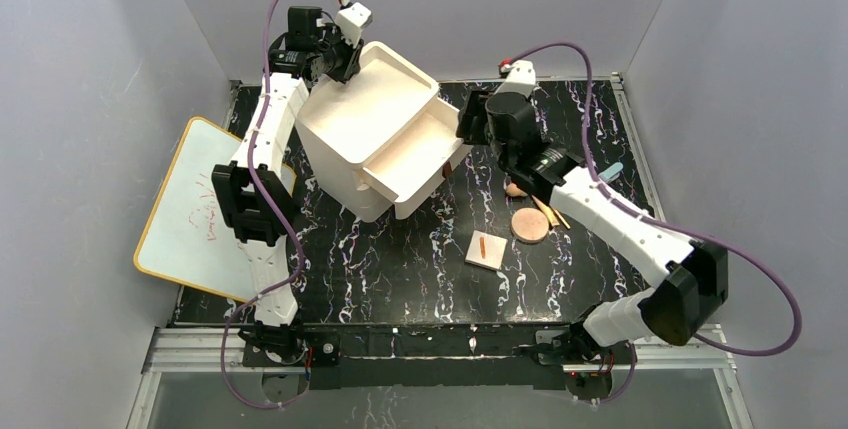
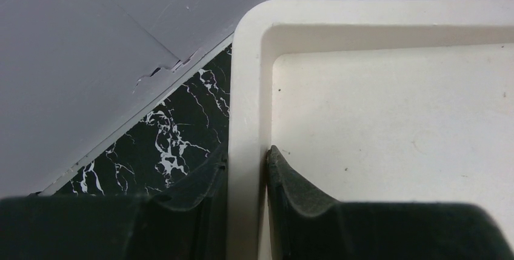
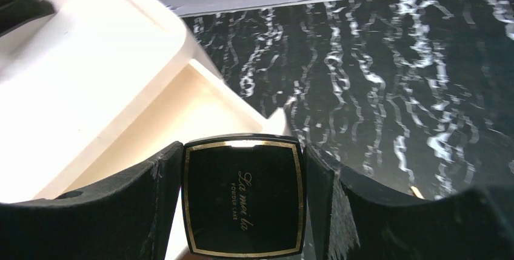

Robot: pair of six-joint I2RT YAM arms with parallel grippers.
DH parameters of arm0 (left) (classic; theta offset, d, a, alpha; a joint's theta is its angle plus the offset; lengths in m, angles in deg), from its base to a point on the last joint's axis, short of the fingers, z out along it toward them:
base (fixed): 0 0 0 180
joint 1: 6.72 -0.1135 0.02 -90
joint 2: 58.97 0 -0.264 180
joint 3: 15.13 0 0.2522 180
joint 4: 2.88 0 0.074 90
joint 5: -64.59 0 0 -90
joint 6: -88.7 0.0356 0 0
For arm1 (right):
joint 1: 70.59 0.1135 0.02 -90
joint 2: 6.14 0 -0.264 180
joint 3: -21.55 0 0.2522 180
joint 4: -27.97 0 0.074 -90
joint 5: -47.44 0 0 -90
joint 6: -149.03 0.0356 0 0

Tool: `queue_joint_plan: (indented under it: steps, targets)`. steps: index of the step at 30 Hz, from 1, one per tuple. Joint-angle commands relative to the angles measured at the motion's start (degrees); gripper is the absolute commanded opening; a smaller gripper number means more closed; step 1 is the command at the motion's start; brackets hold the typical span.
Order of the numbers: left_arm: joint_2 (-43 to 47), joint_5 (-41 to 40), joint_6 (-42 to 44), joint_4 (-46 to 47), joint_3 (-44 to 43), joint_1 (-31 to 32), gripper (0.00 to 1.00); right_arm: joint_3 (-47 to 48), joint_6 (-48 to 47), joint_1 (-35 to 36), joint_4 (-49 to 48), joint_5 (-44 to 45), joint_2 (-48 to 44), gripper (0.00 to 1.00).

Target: Organize the makeup

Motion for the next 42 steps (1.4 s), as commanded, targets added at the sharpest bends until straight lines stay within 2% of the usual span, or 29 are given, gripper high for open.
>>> queue_joint_plan:
  steps: [1,14,21,28,41,42]
  targets:
    - [-2.55,-7.86,4.91,-5.94,2.66,1.60,0.00,2.79,-1.48,0.28,-9.99,-9.17,3.92,0.01]
    - [-3.24,-8.09,5.27,-6.24,2.25,2.39,0.00,2.15,-4.65,0.85,-23.33,-16.88,8.56,0.01]
    - [-3.03,-8.27,5.43,-6.32,2.23,2.59,0.00,2.80,-7.85,0.94,-24.77,-20.75,10.99,0.01]
    - [-2.64,-8.46,5.49,-6.30,2.41,2.59,0.00,-0.67,-14.30,0.98,-27.20,-23.62,11.78,0.01]
    - [-2.70,-8.59,5.53,-6.19,2.43,2.59,0.00,-3.28,-24.66,0.24,-28.07,-20.69,11.06,0.01]
    - [-2.70,-8.56,5.53,-6.15,2.42,2.54,0.00,-3.17,-24.68,0.14,-28.06,-20.21,11.17,0.05]
